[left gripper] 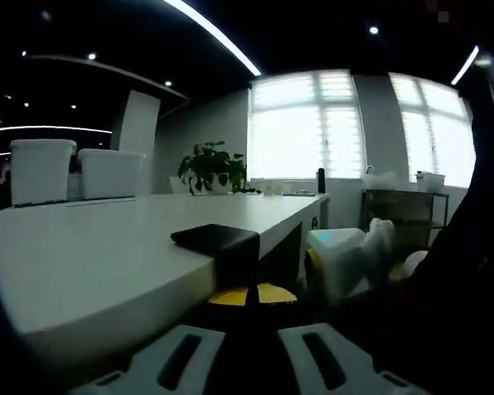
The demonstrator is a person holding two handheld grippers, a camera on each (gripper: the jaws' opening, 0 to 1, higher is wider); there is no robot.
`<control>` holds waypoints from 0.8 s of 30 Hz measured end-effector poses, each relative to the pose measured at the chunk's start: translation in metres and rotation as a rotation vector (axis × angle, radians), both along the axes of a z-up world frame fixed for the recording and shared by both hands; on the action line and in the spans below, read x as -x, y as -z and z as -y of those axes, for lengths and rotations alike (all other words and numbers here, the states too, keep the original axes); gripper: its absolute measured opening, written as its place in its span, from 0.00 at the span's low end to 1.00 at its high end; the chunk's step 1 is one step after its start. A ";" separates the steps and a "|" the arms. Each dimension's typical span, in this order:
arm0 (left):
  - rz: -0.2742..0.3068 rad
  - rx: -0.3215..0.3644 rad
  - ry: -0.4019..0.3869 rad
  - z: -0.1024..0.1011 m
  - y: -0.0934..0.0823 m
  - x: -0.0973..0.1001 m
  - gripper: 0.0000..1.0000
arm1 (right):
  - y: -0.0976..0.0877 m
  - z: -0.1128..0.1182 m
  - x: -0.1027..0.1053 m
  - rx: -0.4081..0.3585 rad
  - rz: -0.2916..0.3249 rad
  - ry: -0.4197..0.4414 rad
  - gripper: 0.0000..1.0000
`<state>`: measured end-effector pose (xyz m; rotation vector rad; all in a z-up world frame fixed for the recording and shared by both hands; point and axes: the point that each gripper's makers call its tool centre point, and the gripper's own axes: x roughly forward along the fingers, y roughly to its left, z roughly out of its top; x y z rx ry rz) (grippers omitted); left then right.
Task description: Clamp the fixed fixture on the desktop, loosen the retaining clip, secure it to the edge of the desk, and tighten the retaining clip.
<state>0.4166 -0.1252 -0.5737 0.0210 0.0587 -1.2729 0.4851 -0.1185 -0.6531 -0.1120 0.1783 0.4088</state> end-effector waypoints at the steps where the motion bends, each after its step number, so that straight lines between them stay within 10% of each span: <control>1: 0.002 -0.001 -0.001 0.000 0.000 0.000 0.02 | -0.001 -0.003 0.000 -0.009 0.006 -0.042 0.24; 16: 0.075 -0.015 0.013 0.006 -0.002 0.000 0.02 | 0.000 -0.010 -0.001 0.023 0.028 -0.278 0.25; 24: 0.072 -0.019 -0.003 0.003 -0.004 0.000 0.02 | -0.002 0.008 0.011 -0.047 0.014 0.051 0.31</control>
